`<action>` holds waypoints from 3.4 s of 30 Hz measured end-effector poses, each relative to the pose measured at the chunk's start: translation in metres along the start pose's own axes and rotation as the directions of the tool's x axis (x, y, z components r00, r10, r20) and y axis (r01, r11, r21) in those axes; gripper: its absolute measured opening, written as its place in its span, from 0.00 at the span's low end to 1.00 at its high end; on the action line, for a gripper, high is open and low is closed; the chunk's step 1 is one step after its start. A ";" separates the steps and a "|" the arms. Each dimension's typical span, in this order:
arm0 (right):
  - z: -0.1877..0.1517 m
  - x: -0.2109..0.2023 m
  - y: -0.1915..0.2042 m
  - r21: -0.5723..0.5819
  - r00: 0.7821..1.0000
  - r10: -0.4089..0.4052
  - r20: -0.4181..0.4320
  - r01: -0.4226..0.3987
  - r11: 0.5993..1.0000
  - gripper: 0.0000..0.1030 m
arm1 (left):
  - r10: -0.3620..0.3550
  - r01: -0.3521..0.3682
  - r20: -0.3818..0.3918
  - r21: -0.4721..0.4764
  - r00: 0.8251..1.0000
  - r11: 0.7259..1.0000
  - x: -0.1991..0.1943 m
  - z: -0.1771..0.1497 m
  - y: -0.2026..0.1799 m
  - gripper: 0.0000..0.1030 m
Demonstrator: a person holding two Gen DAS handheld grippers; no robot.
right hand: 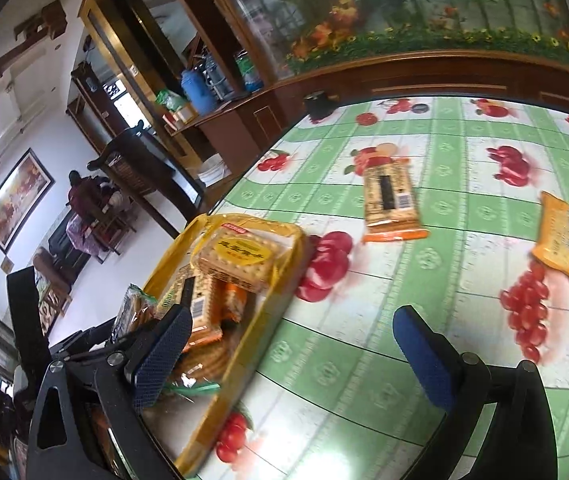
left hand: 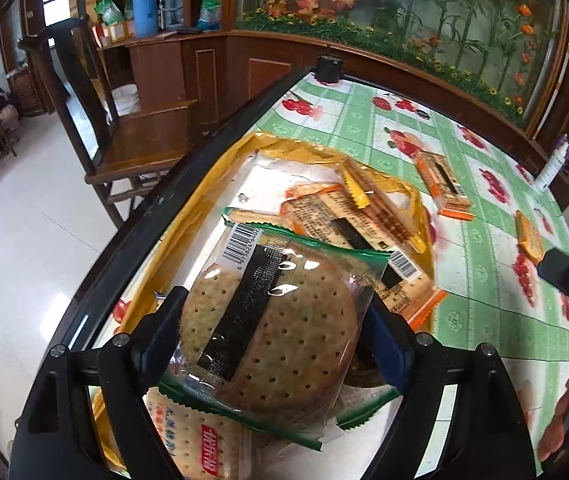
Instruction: Organize snacks
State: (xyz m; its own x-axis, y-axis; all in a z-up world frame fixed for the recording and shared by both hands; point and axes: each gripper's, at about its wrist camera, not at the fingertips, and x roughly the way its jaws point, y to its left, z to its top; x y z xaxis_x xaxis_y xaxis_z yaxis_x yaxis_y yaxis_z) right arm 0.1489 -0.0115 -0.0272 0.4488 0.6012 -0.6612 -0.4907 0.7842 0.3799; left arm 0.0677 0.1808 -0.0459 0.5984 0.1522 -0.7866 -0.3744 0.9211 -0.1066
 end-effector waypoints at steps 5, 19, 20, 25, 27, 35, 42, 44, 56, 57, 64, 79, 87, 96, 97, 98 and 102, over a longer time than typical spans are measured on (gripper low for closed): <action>-0.007 -0.010 -0.018 0.034 1.000 -0.016 0.007 0.016 0.999 0.98 | -0.077 0.077 -0.001 -0.024 0.997 0.997 -0.004 0.001 0.000 0.83; -0.016 -0.042 -0.050 0.075 0.996 -0.070 0.051 0.066 0.995 0.98 | -0.166 0.165 0.061 0.019 0.984 0.986 -0.037 0.007 -0.029 1.00; -0.016 -0.045 -0.053 0.077 0.995 -0.084 0.055 0.079 0.994 0.98 | -0.181 0.179 0.066 0.037 0.981 0.983 -0.040 0.009 -0.039 1.00; -0.018 -0.060 -0.089 0.137 0.985 -0.155 0.072 0.144 0.980 0.98 | -0.211 0.204 0.062 0.111 0.975 0.973 -0.040 0.017 -0.081 1.00; -0.019 -0.064 -0.103 0.167 0.982 -0.173 0.071 0.159 0.973 0.99 | -0.221 0.212 0.056 0.142 0.974 0.967 -0.038 0.020 -0.100 1.00; -0.016 -0.067 -0.142 0.216 0.964 -0.258 0.059 0.241 0.946 0.99 | -0.242 0.228 0.043 0.213 0.969 0.950 -0.025 0.028 -0.153 1.00; 0.002 -0.043 -0.173 0.274 0.930 -0.366 0.008 0.350 0.896 0.99 | -0.221 0.208 0.038 0.217 0.974 0.954 -0.004 0.034 -0.168 1.00; 0.008 -0.033 -0.180 0.285 0.918 -0.397 -0.015 0.385 0.878 0.99 | -0.215 0.204 0.032 0.210 0.976 0.956 0.003 0.035 -0.169 1.00; 0.044 0.035 -0.205 0.250 0.804 -0.578 -0.139 0.594 0.765 0.99 | -0.158 0.152 0.011 0.199 0.987 0.968 0.048 0.055 -0.182 1.00; 0.045 0.038 -0.203 0.220 0.788 -0.599 -0.143 0.616 0.757 0.97 | -0.150 0.145 0.009 0.200 0.989 0.969 0.052 0.057 -0.185 1.00; 0.044 0.032 -0.195 0.144 0.822 -0.559 -0.108 0.569 0.810 0.71 | -0.093 0.087 0.019 0.224 0.995 0.971 0.082 0.078 -0.213 1.00; 0.006 -0.063 -0.176 0.200 0.908 -0.416 0.046 0.400 0.895 0.71 | -0.031 0.045 -0.079 0.178 0.996 0.983 0.156 0.093 -0.238 1.00; -0.023 -0.108 -0.162 0.218 0.914 -0.393 0.099 0.365 0.905 0.71 | -0.011 0.033 -0.112 0.197 0.994 0.980 0.176 0.089 -0.244 1.00; -0.055 -0.130 -0.156 0.219 0.922 -0.375 0.096 0.348 0.912 0.71 | -0.005 0.020 -0.083 0.183 0.997 0.983 0.174 0.086 -0.242 1.00; -0.057 -0.130 -0.154 0.219 0.926 -0.366 0.094 0.340 0.915 0.71 | -0.003 0.019 -0.085 0.183 0.996 0.983 0.174 0.086 -0.242 1.00; -0.059 -0.130 -0.152 0.215 0.927 -0.363 0.093 0.337 0.917 0.71 | -0.002 0.018 -0.088 0.184 0.996 0.983 0.174 0.085 -0.241 1.00; -0.064 -0.137 -0.140 0.196 0.930 -0.353 0.105 0.328 0.924 0.66 | 0.002 0.015 -0.092 0.188 0.996 0.982 0.170 0.081 -0.241 1.00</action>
State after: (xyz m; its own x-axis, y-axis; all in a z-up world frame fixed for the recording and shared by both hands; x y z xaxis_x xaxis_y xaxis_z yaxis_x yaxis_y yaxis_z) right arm 0.1084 -0.2137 -0.0318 0.6690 0.2988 -0.6805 -0.1598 0.9520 0.2609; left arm 0.3167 0.0134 -0.1050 0.5298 0.1209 -0.8395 -0.2255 0.9742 -0.0020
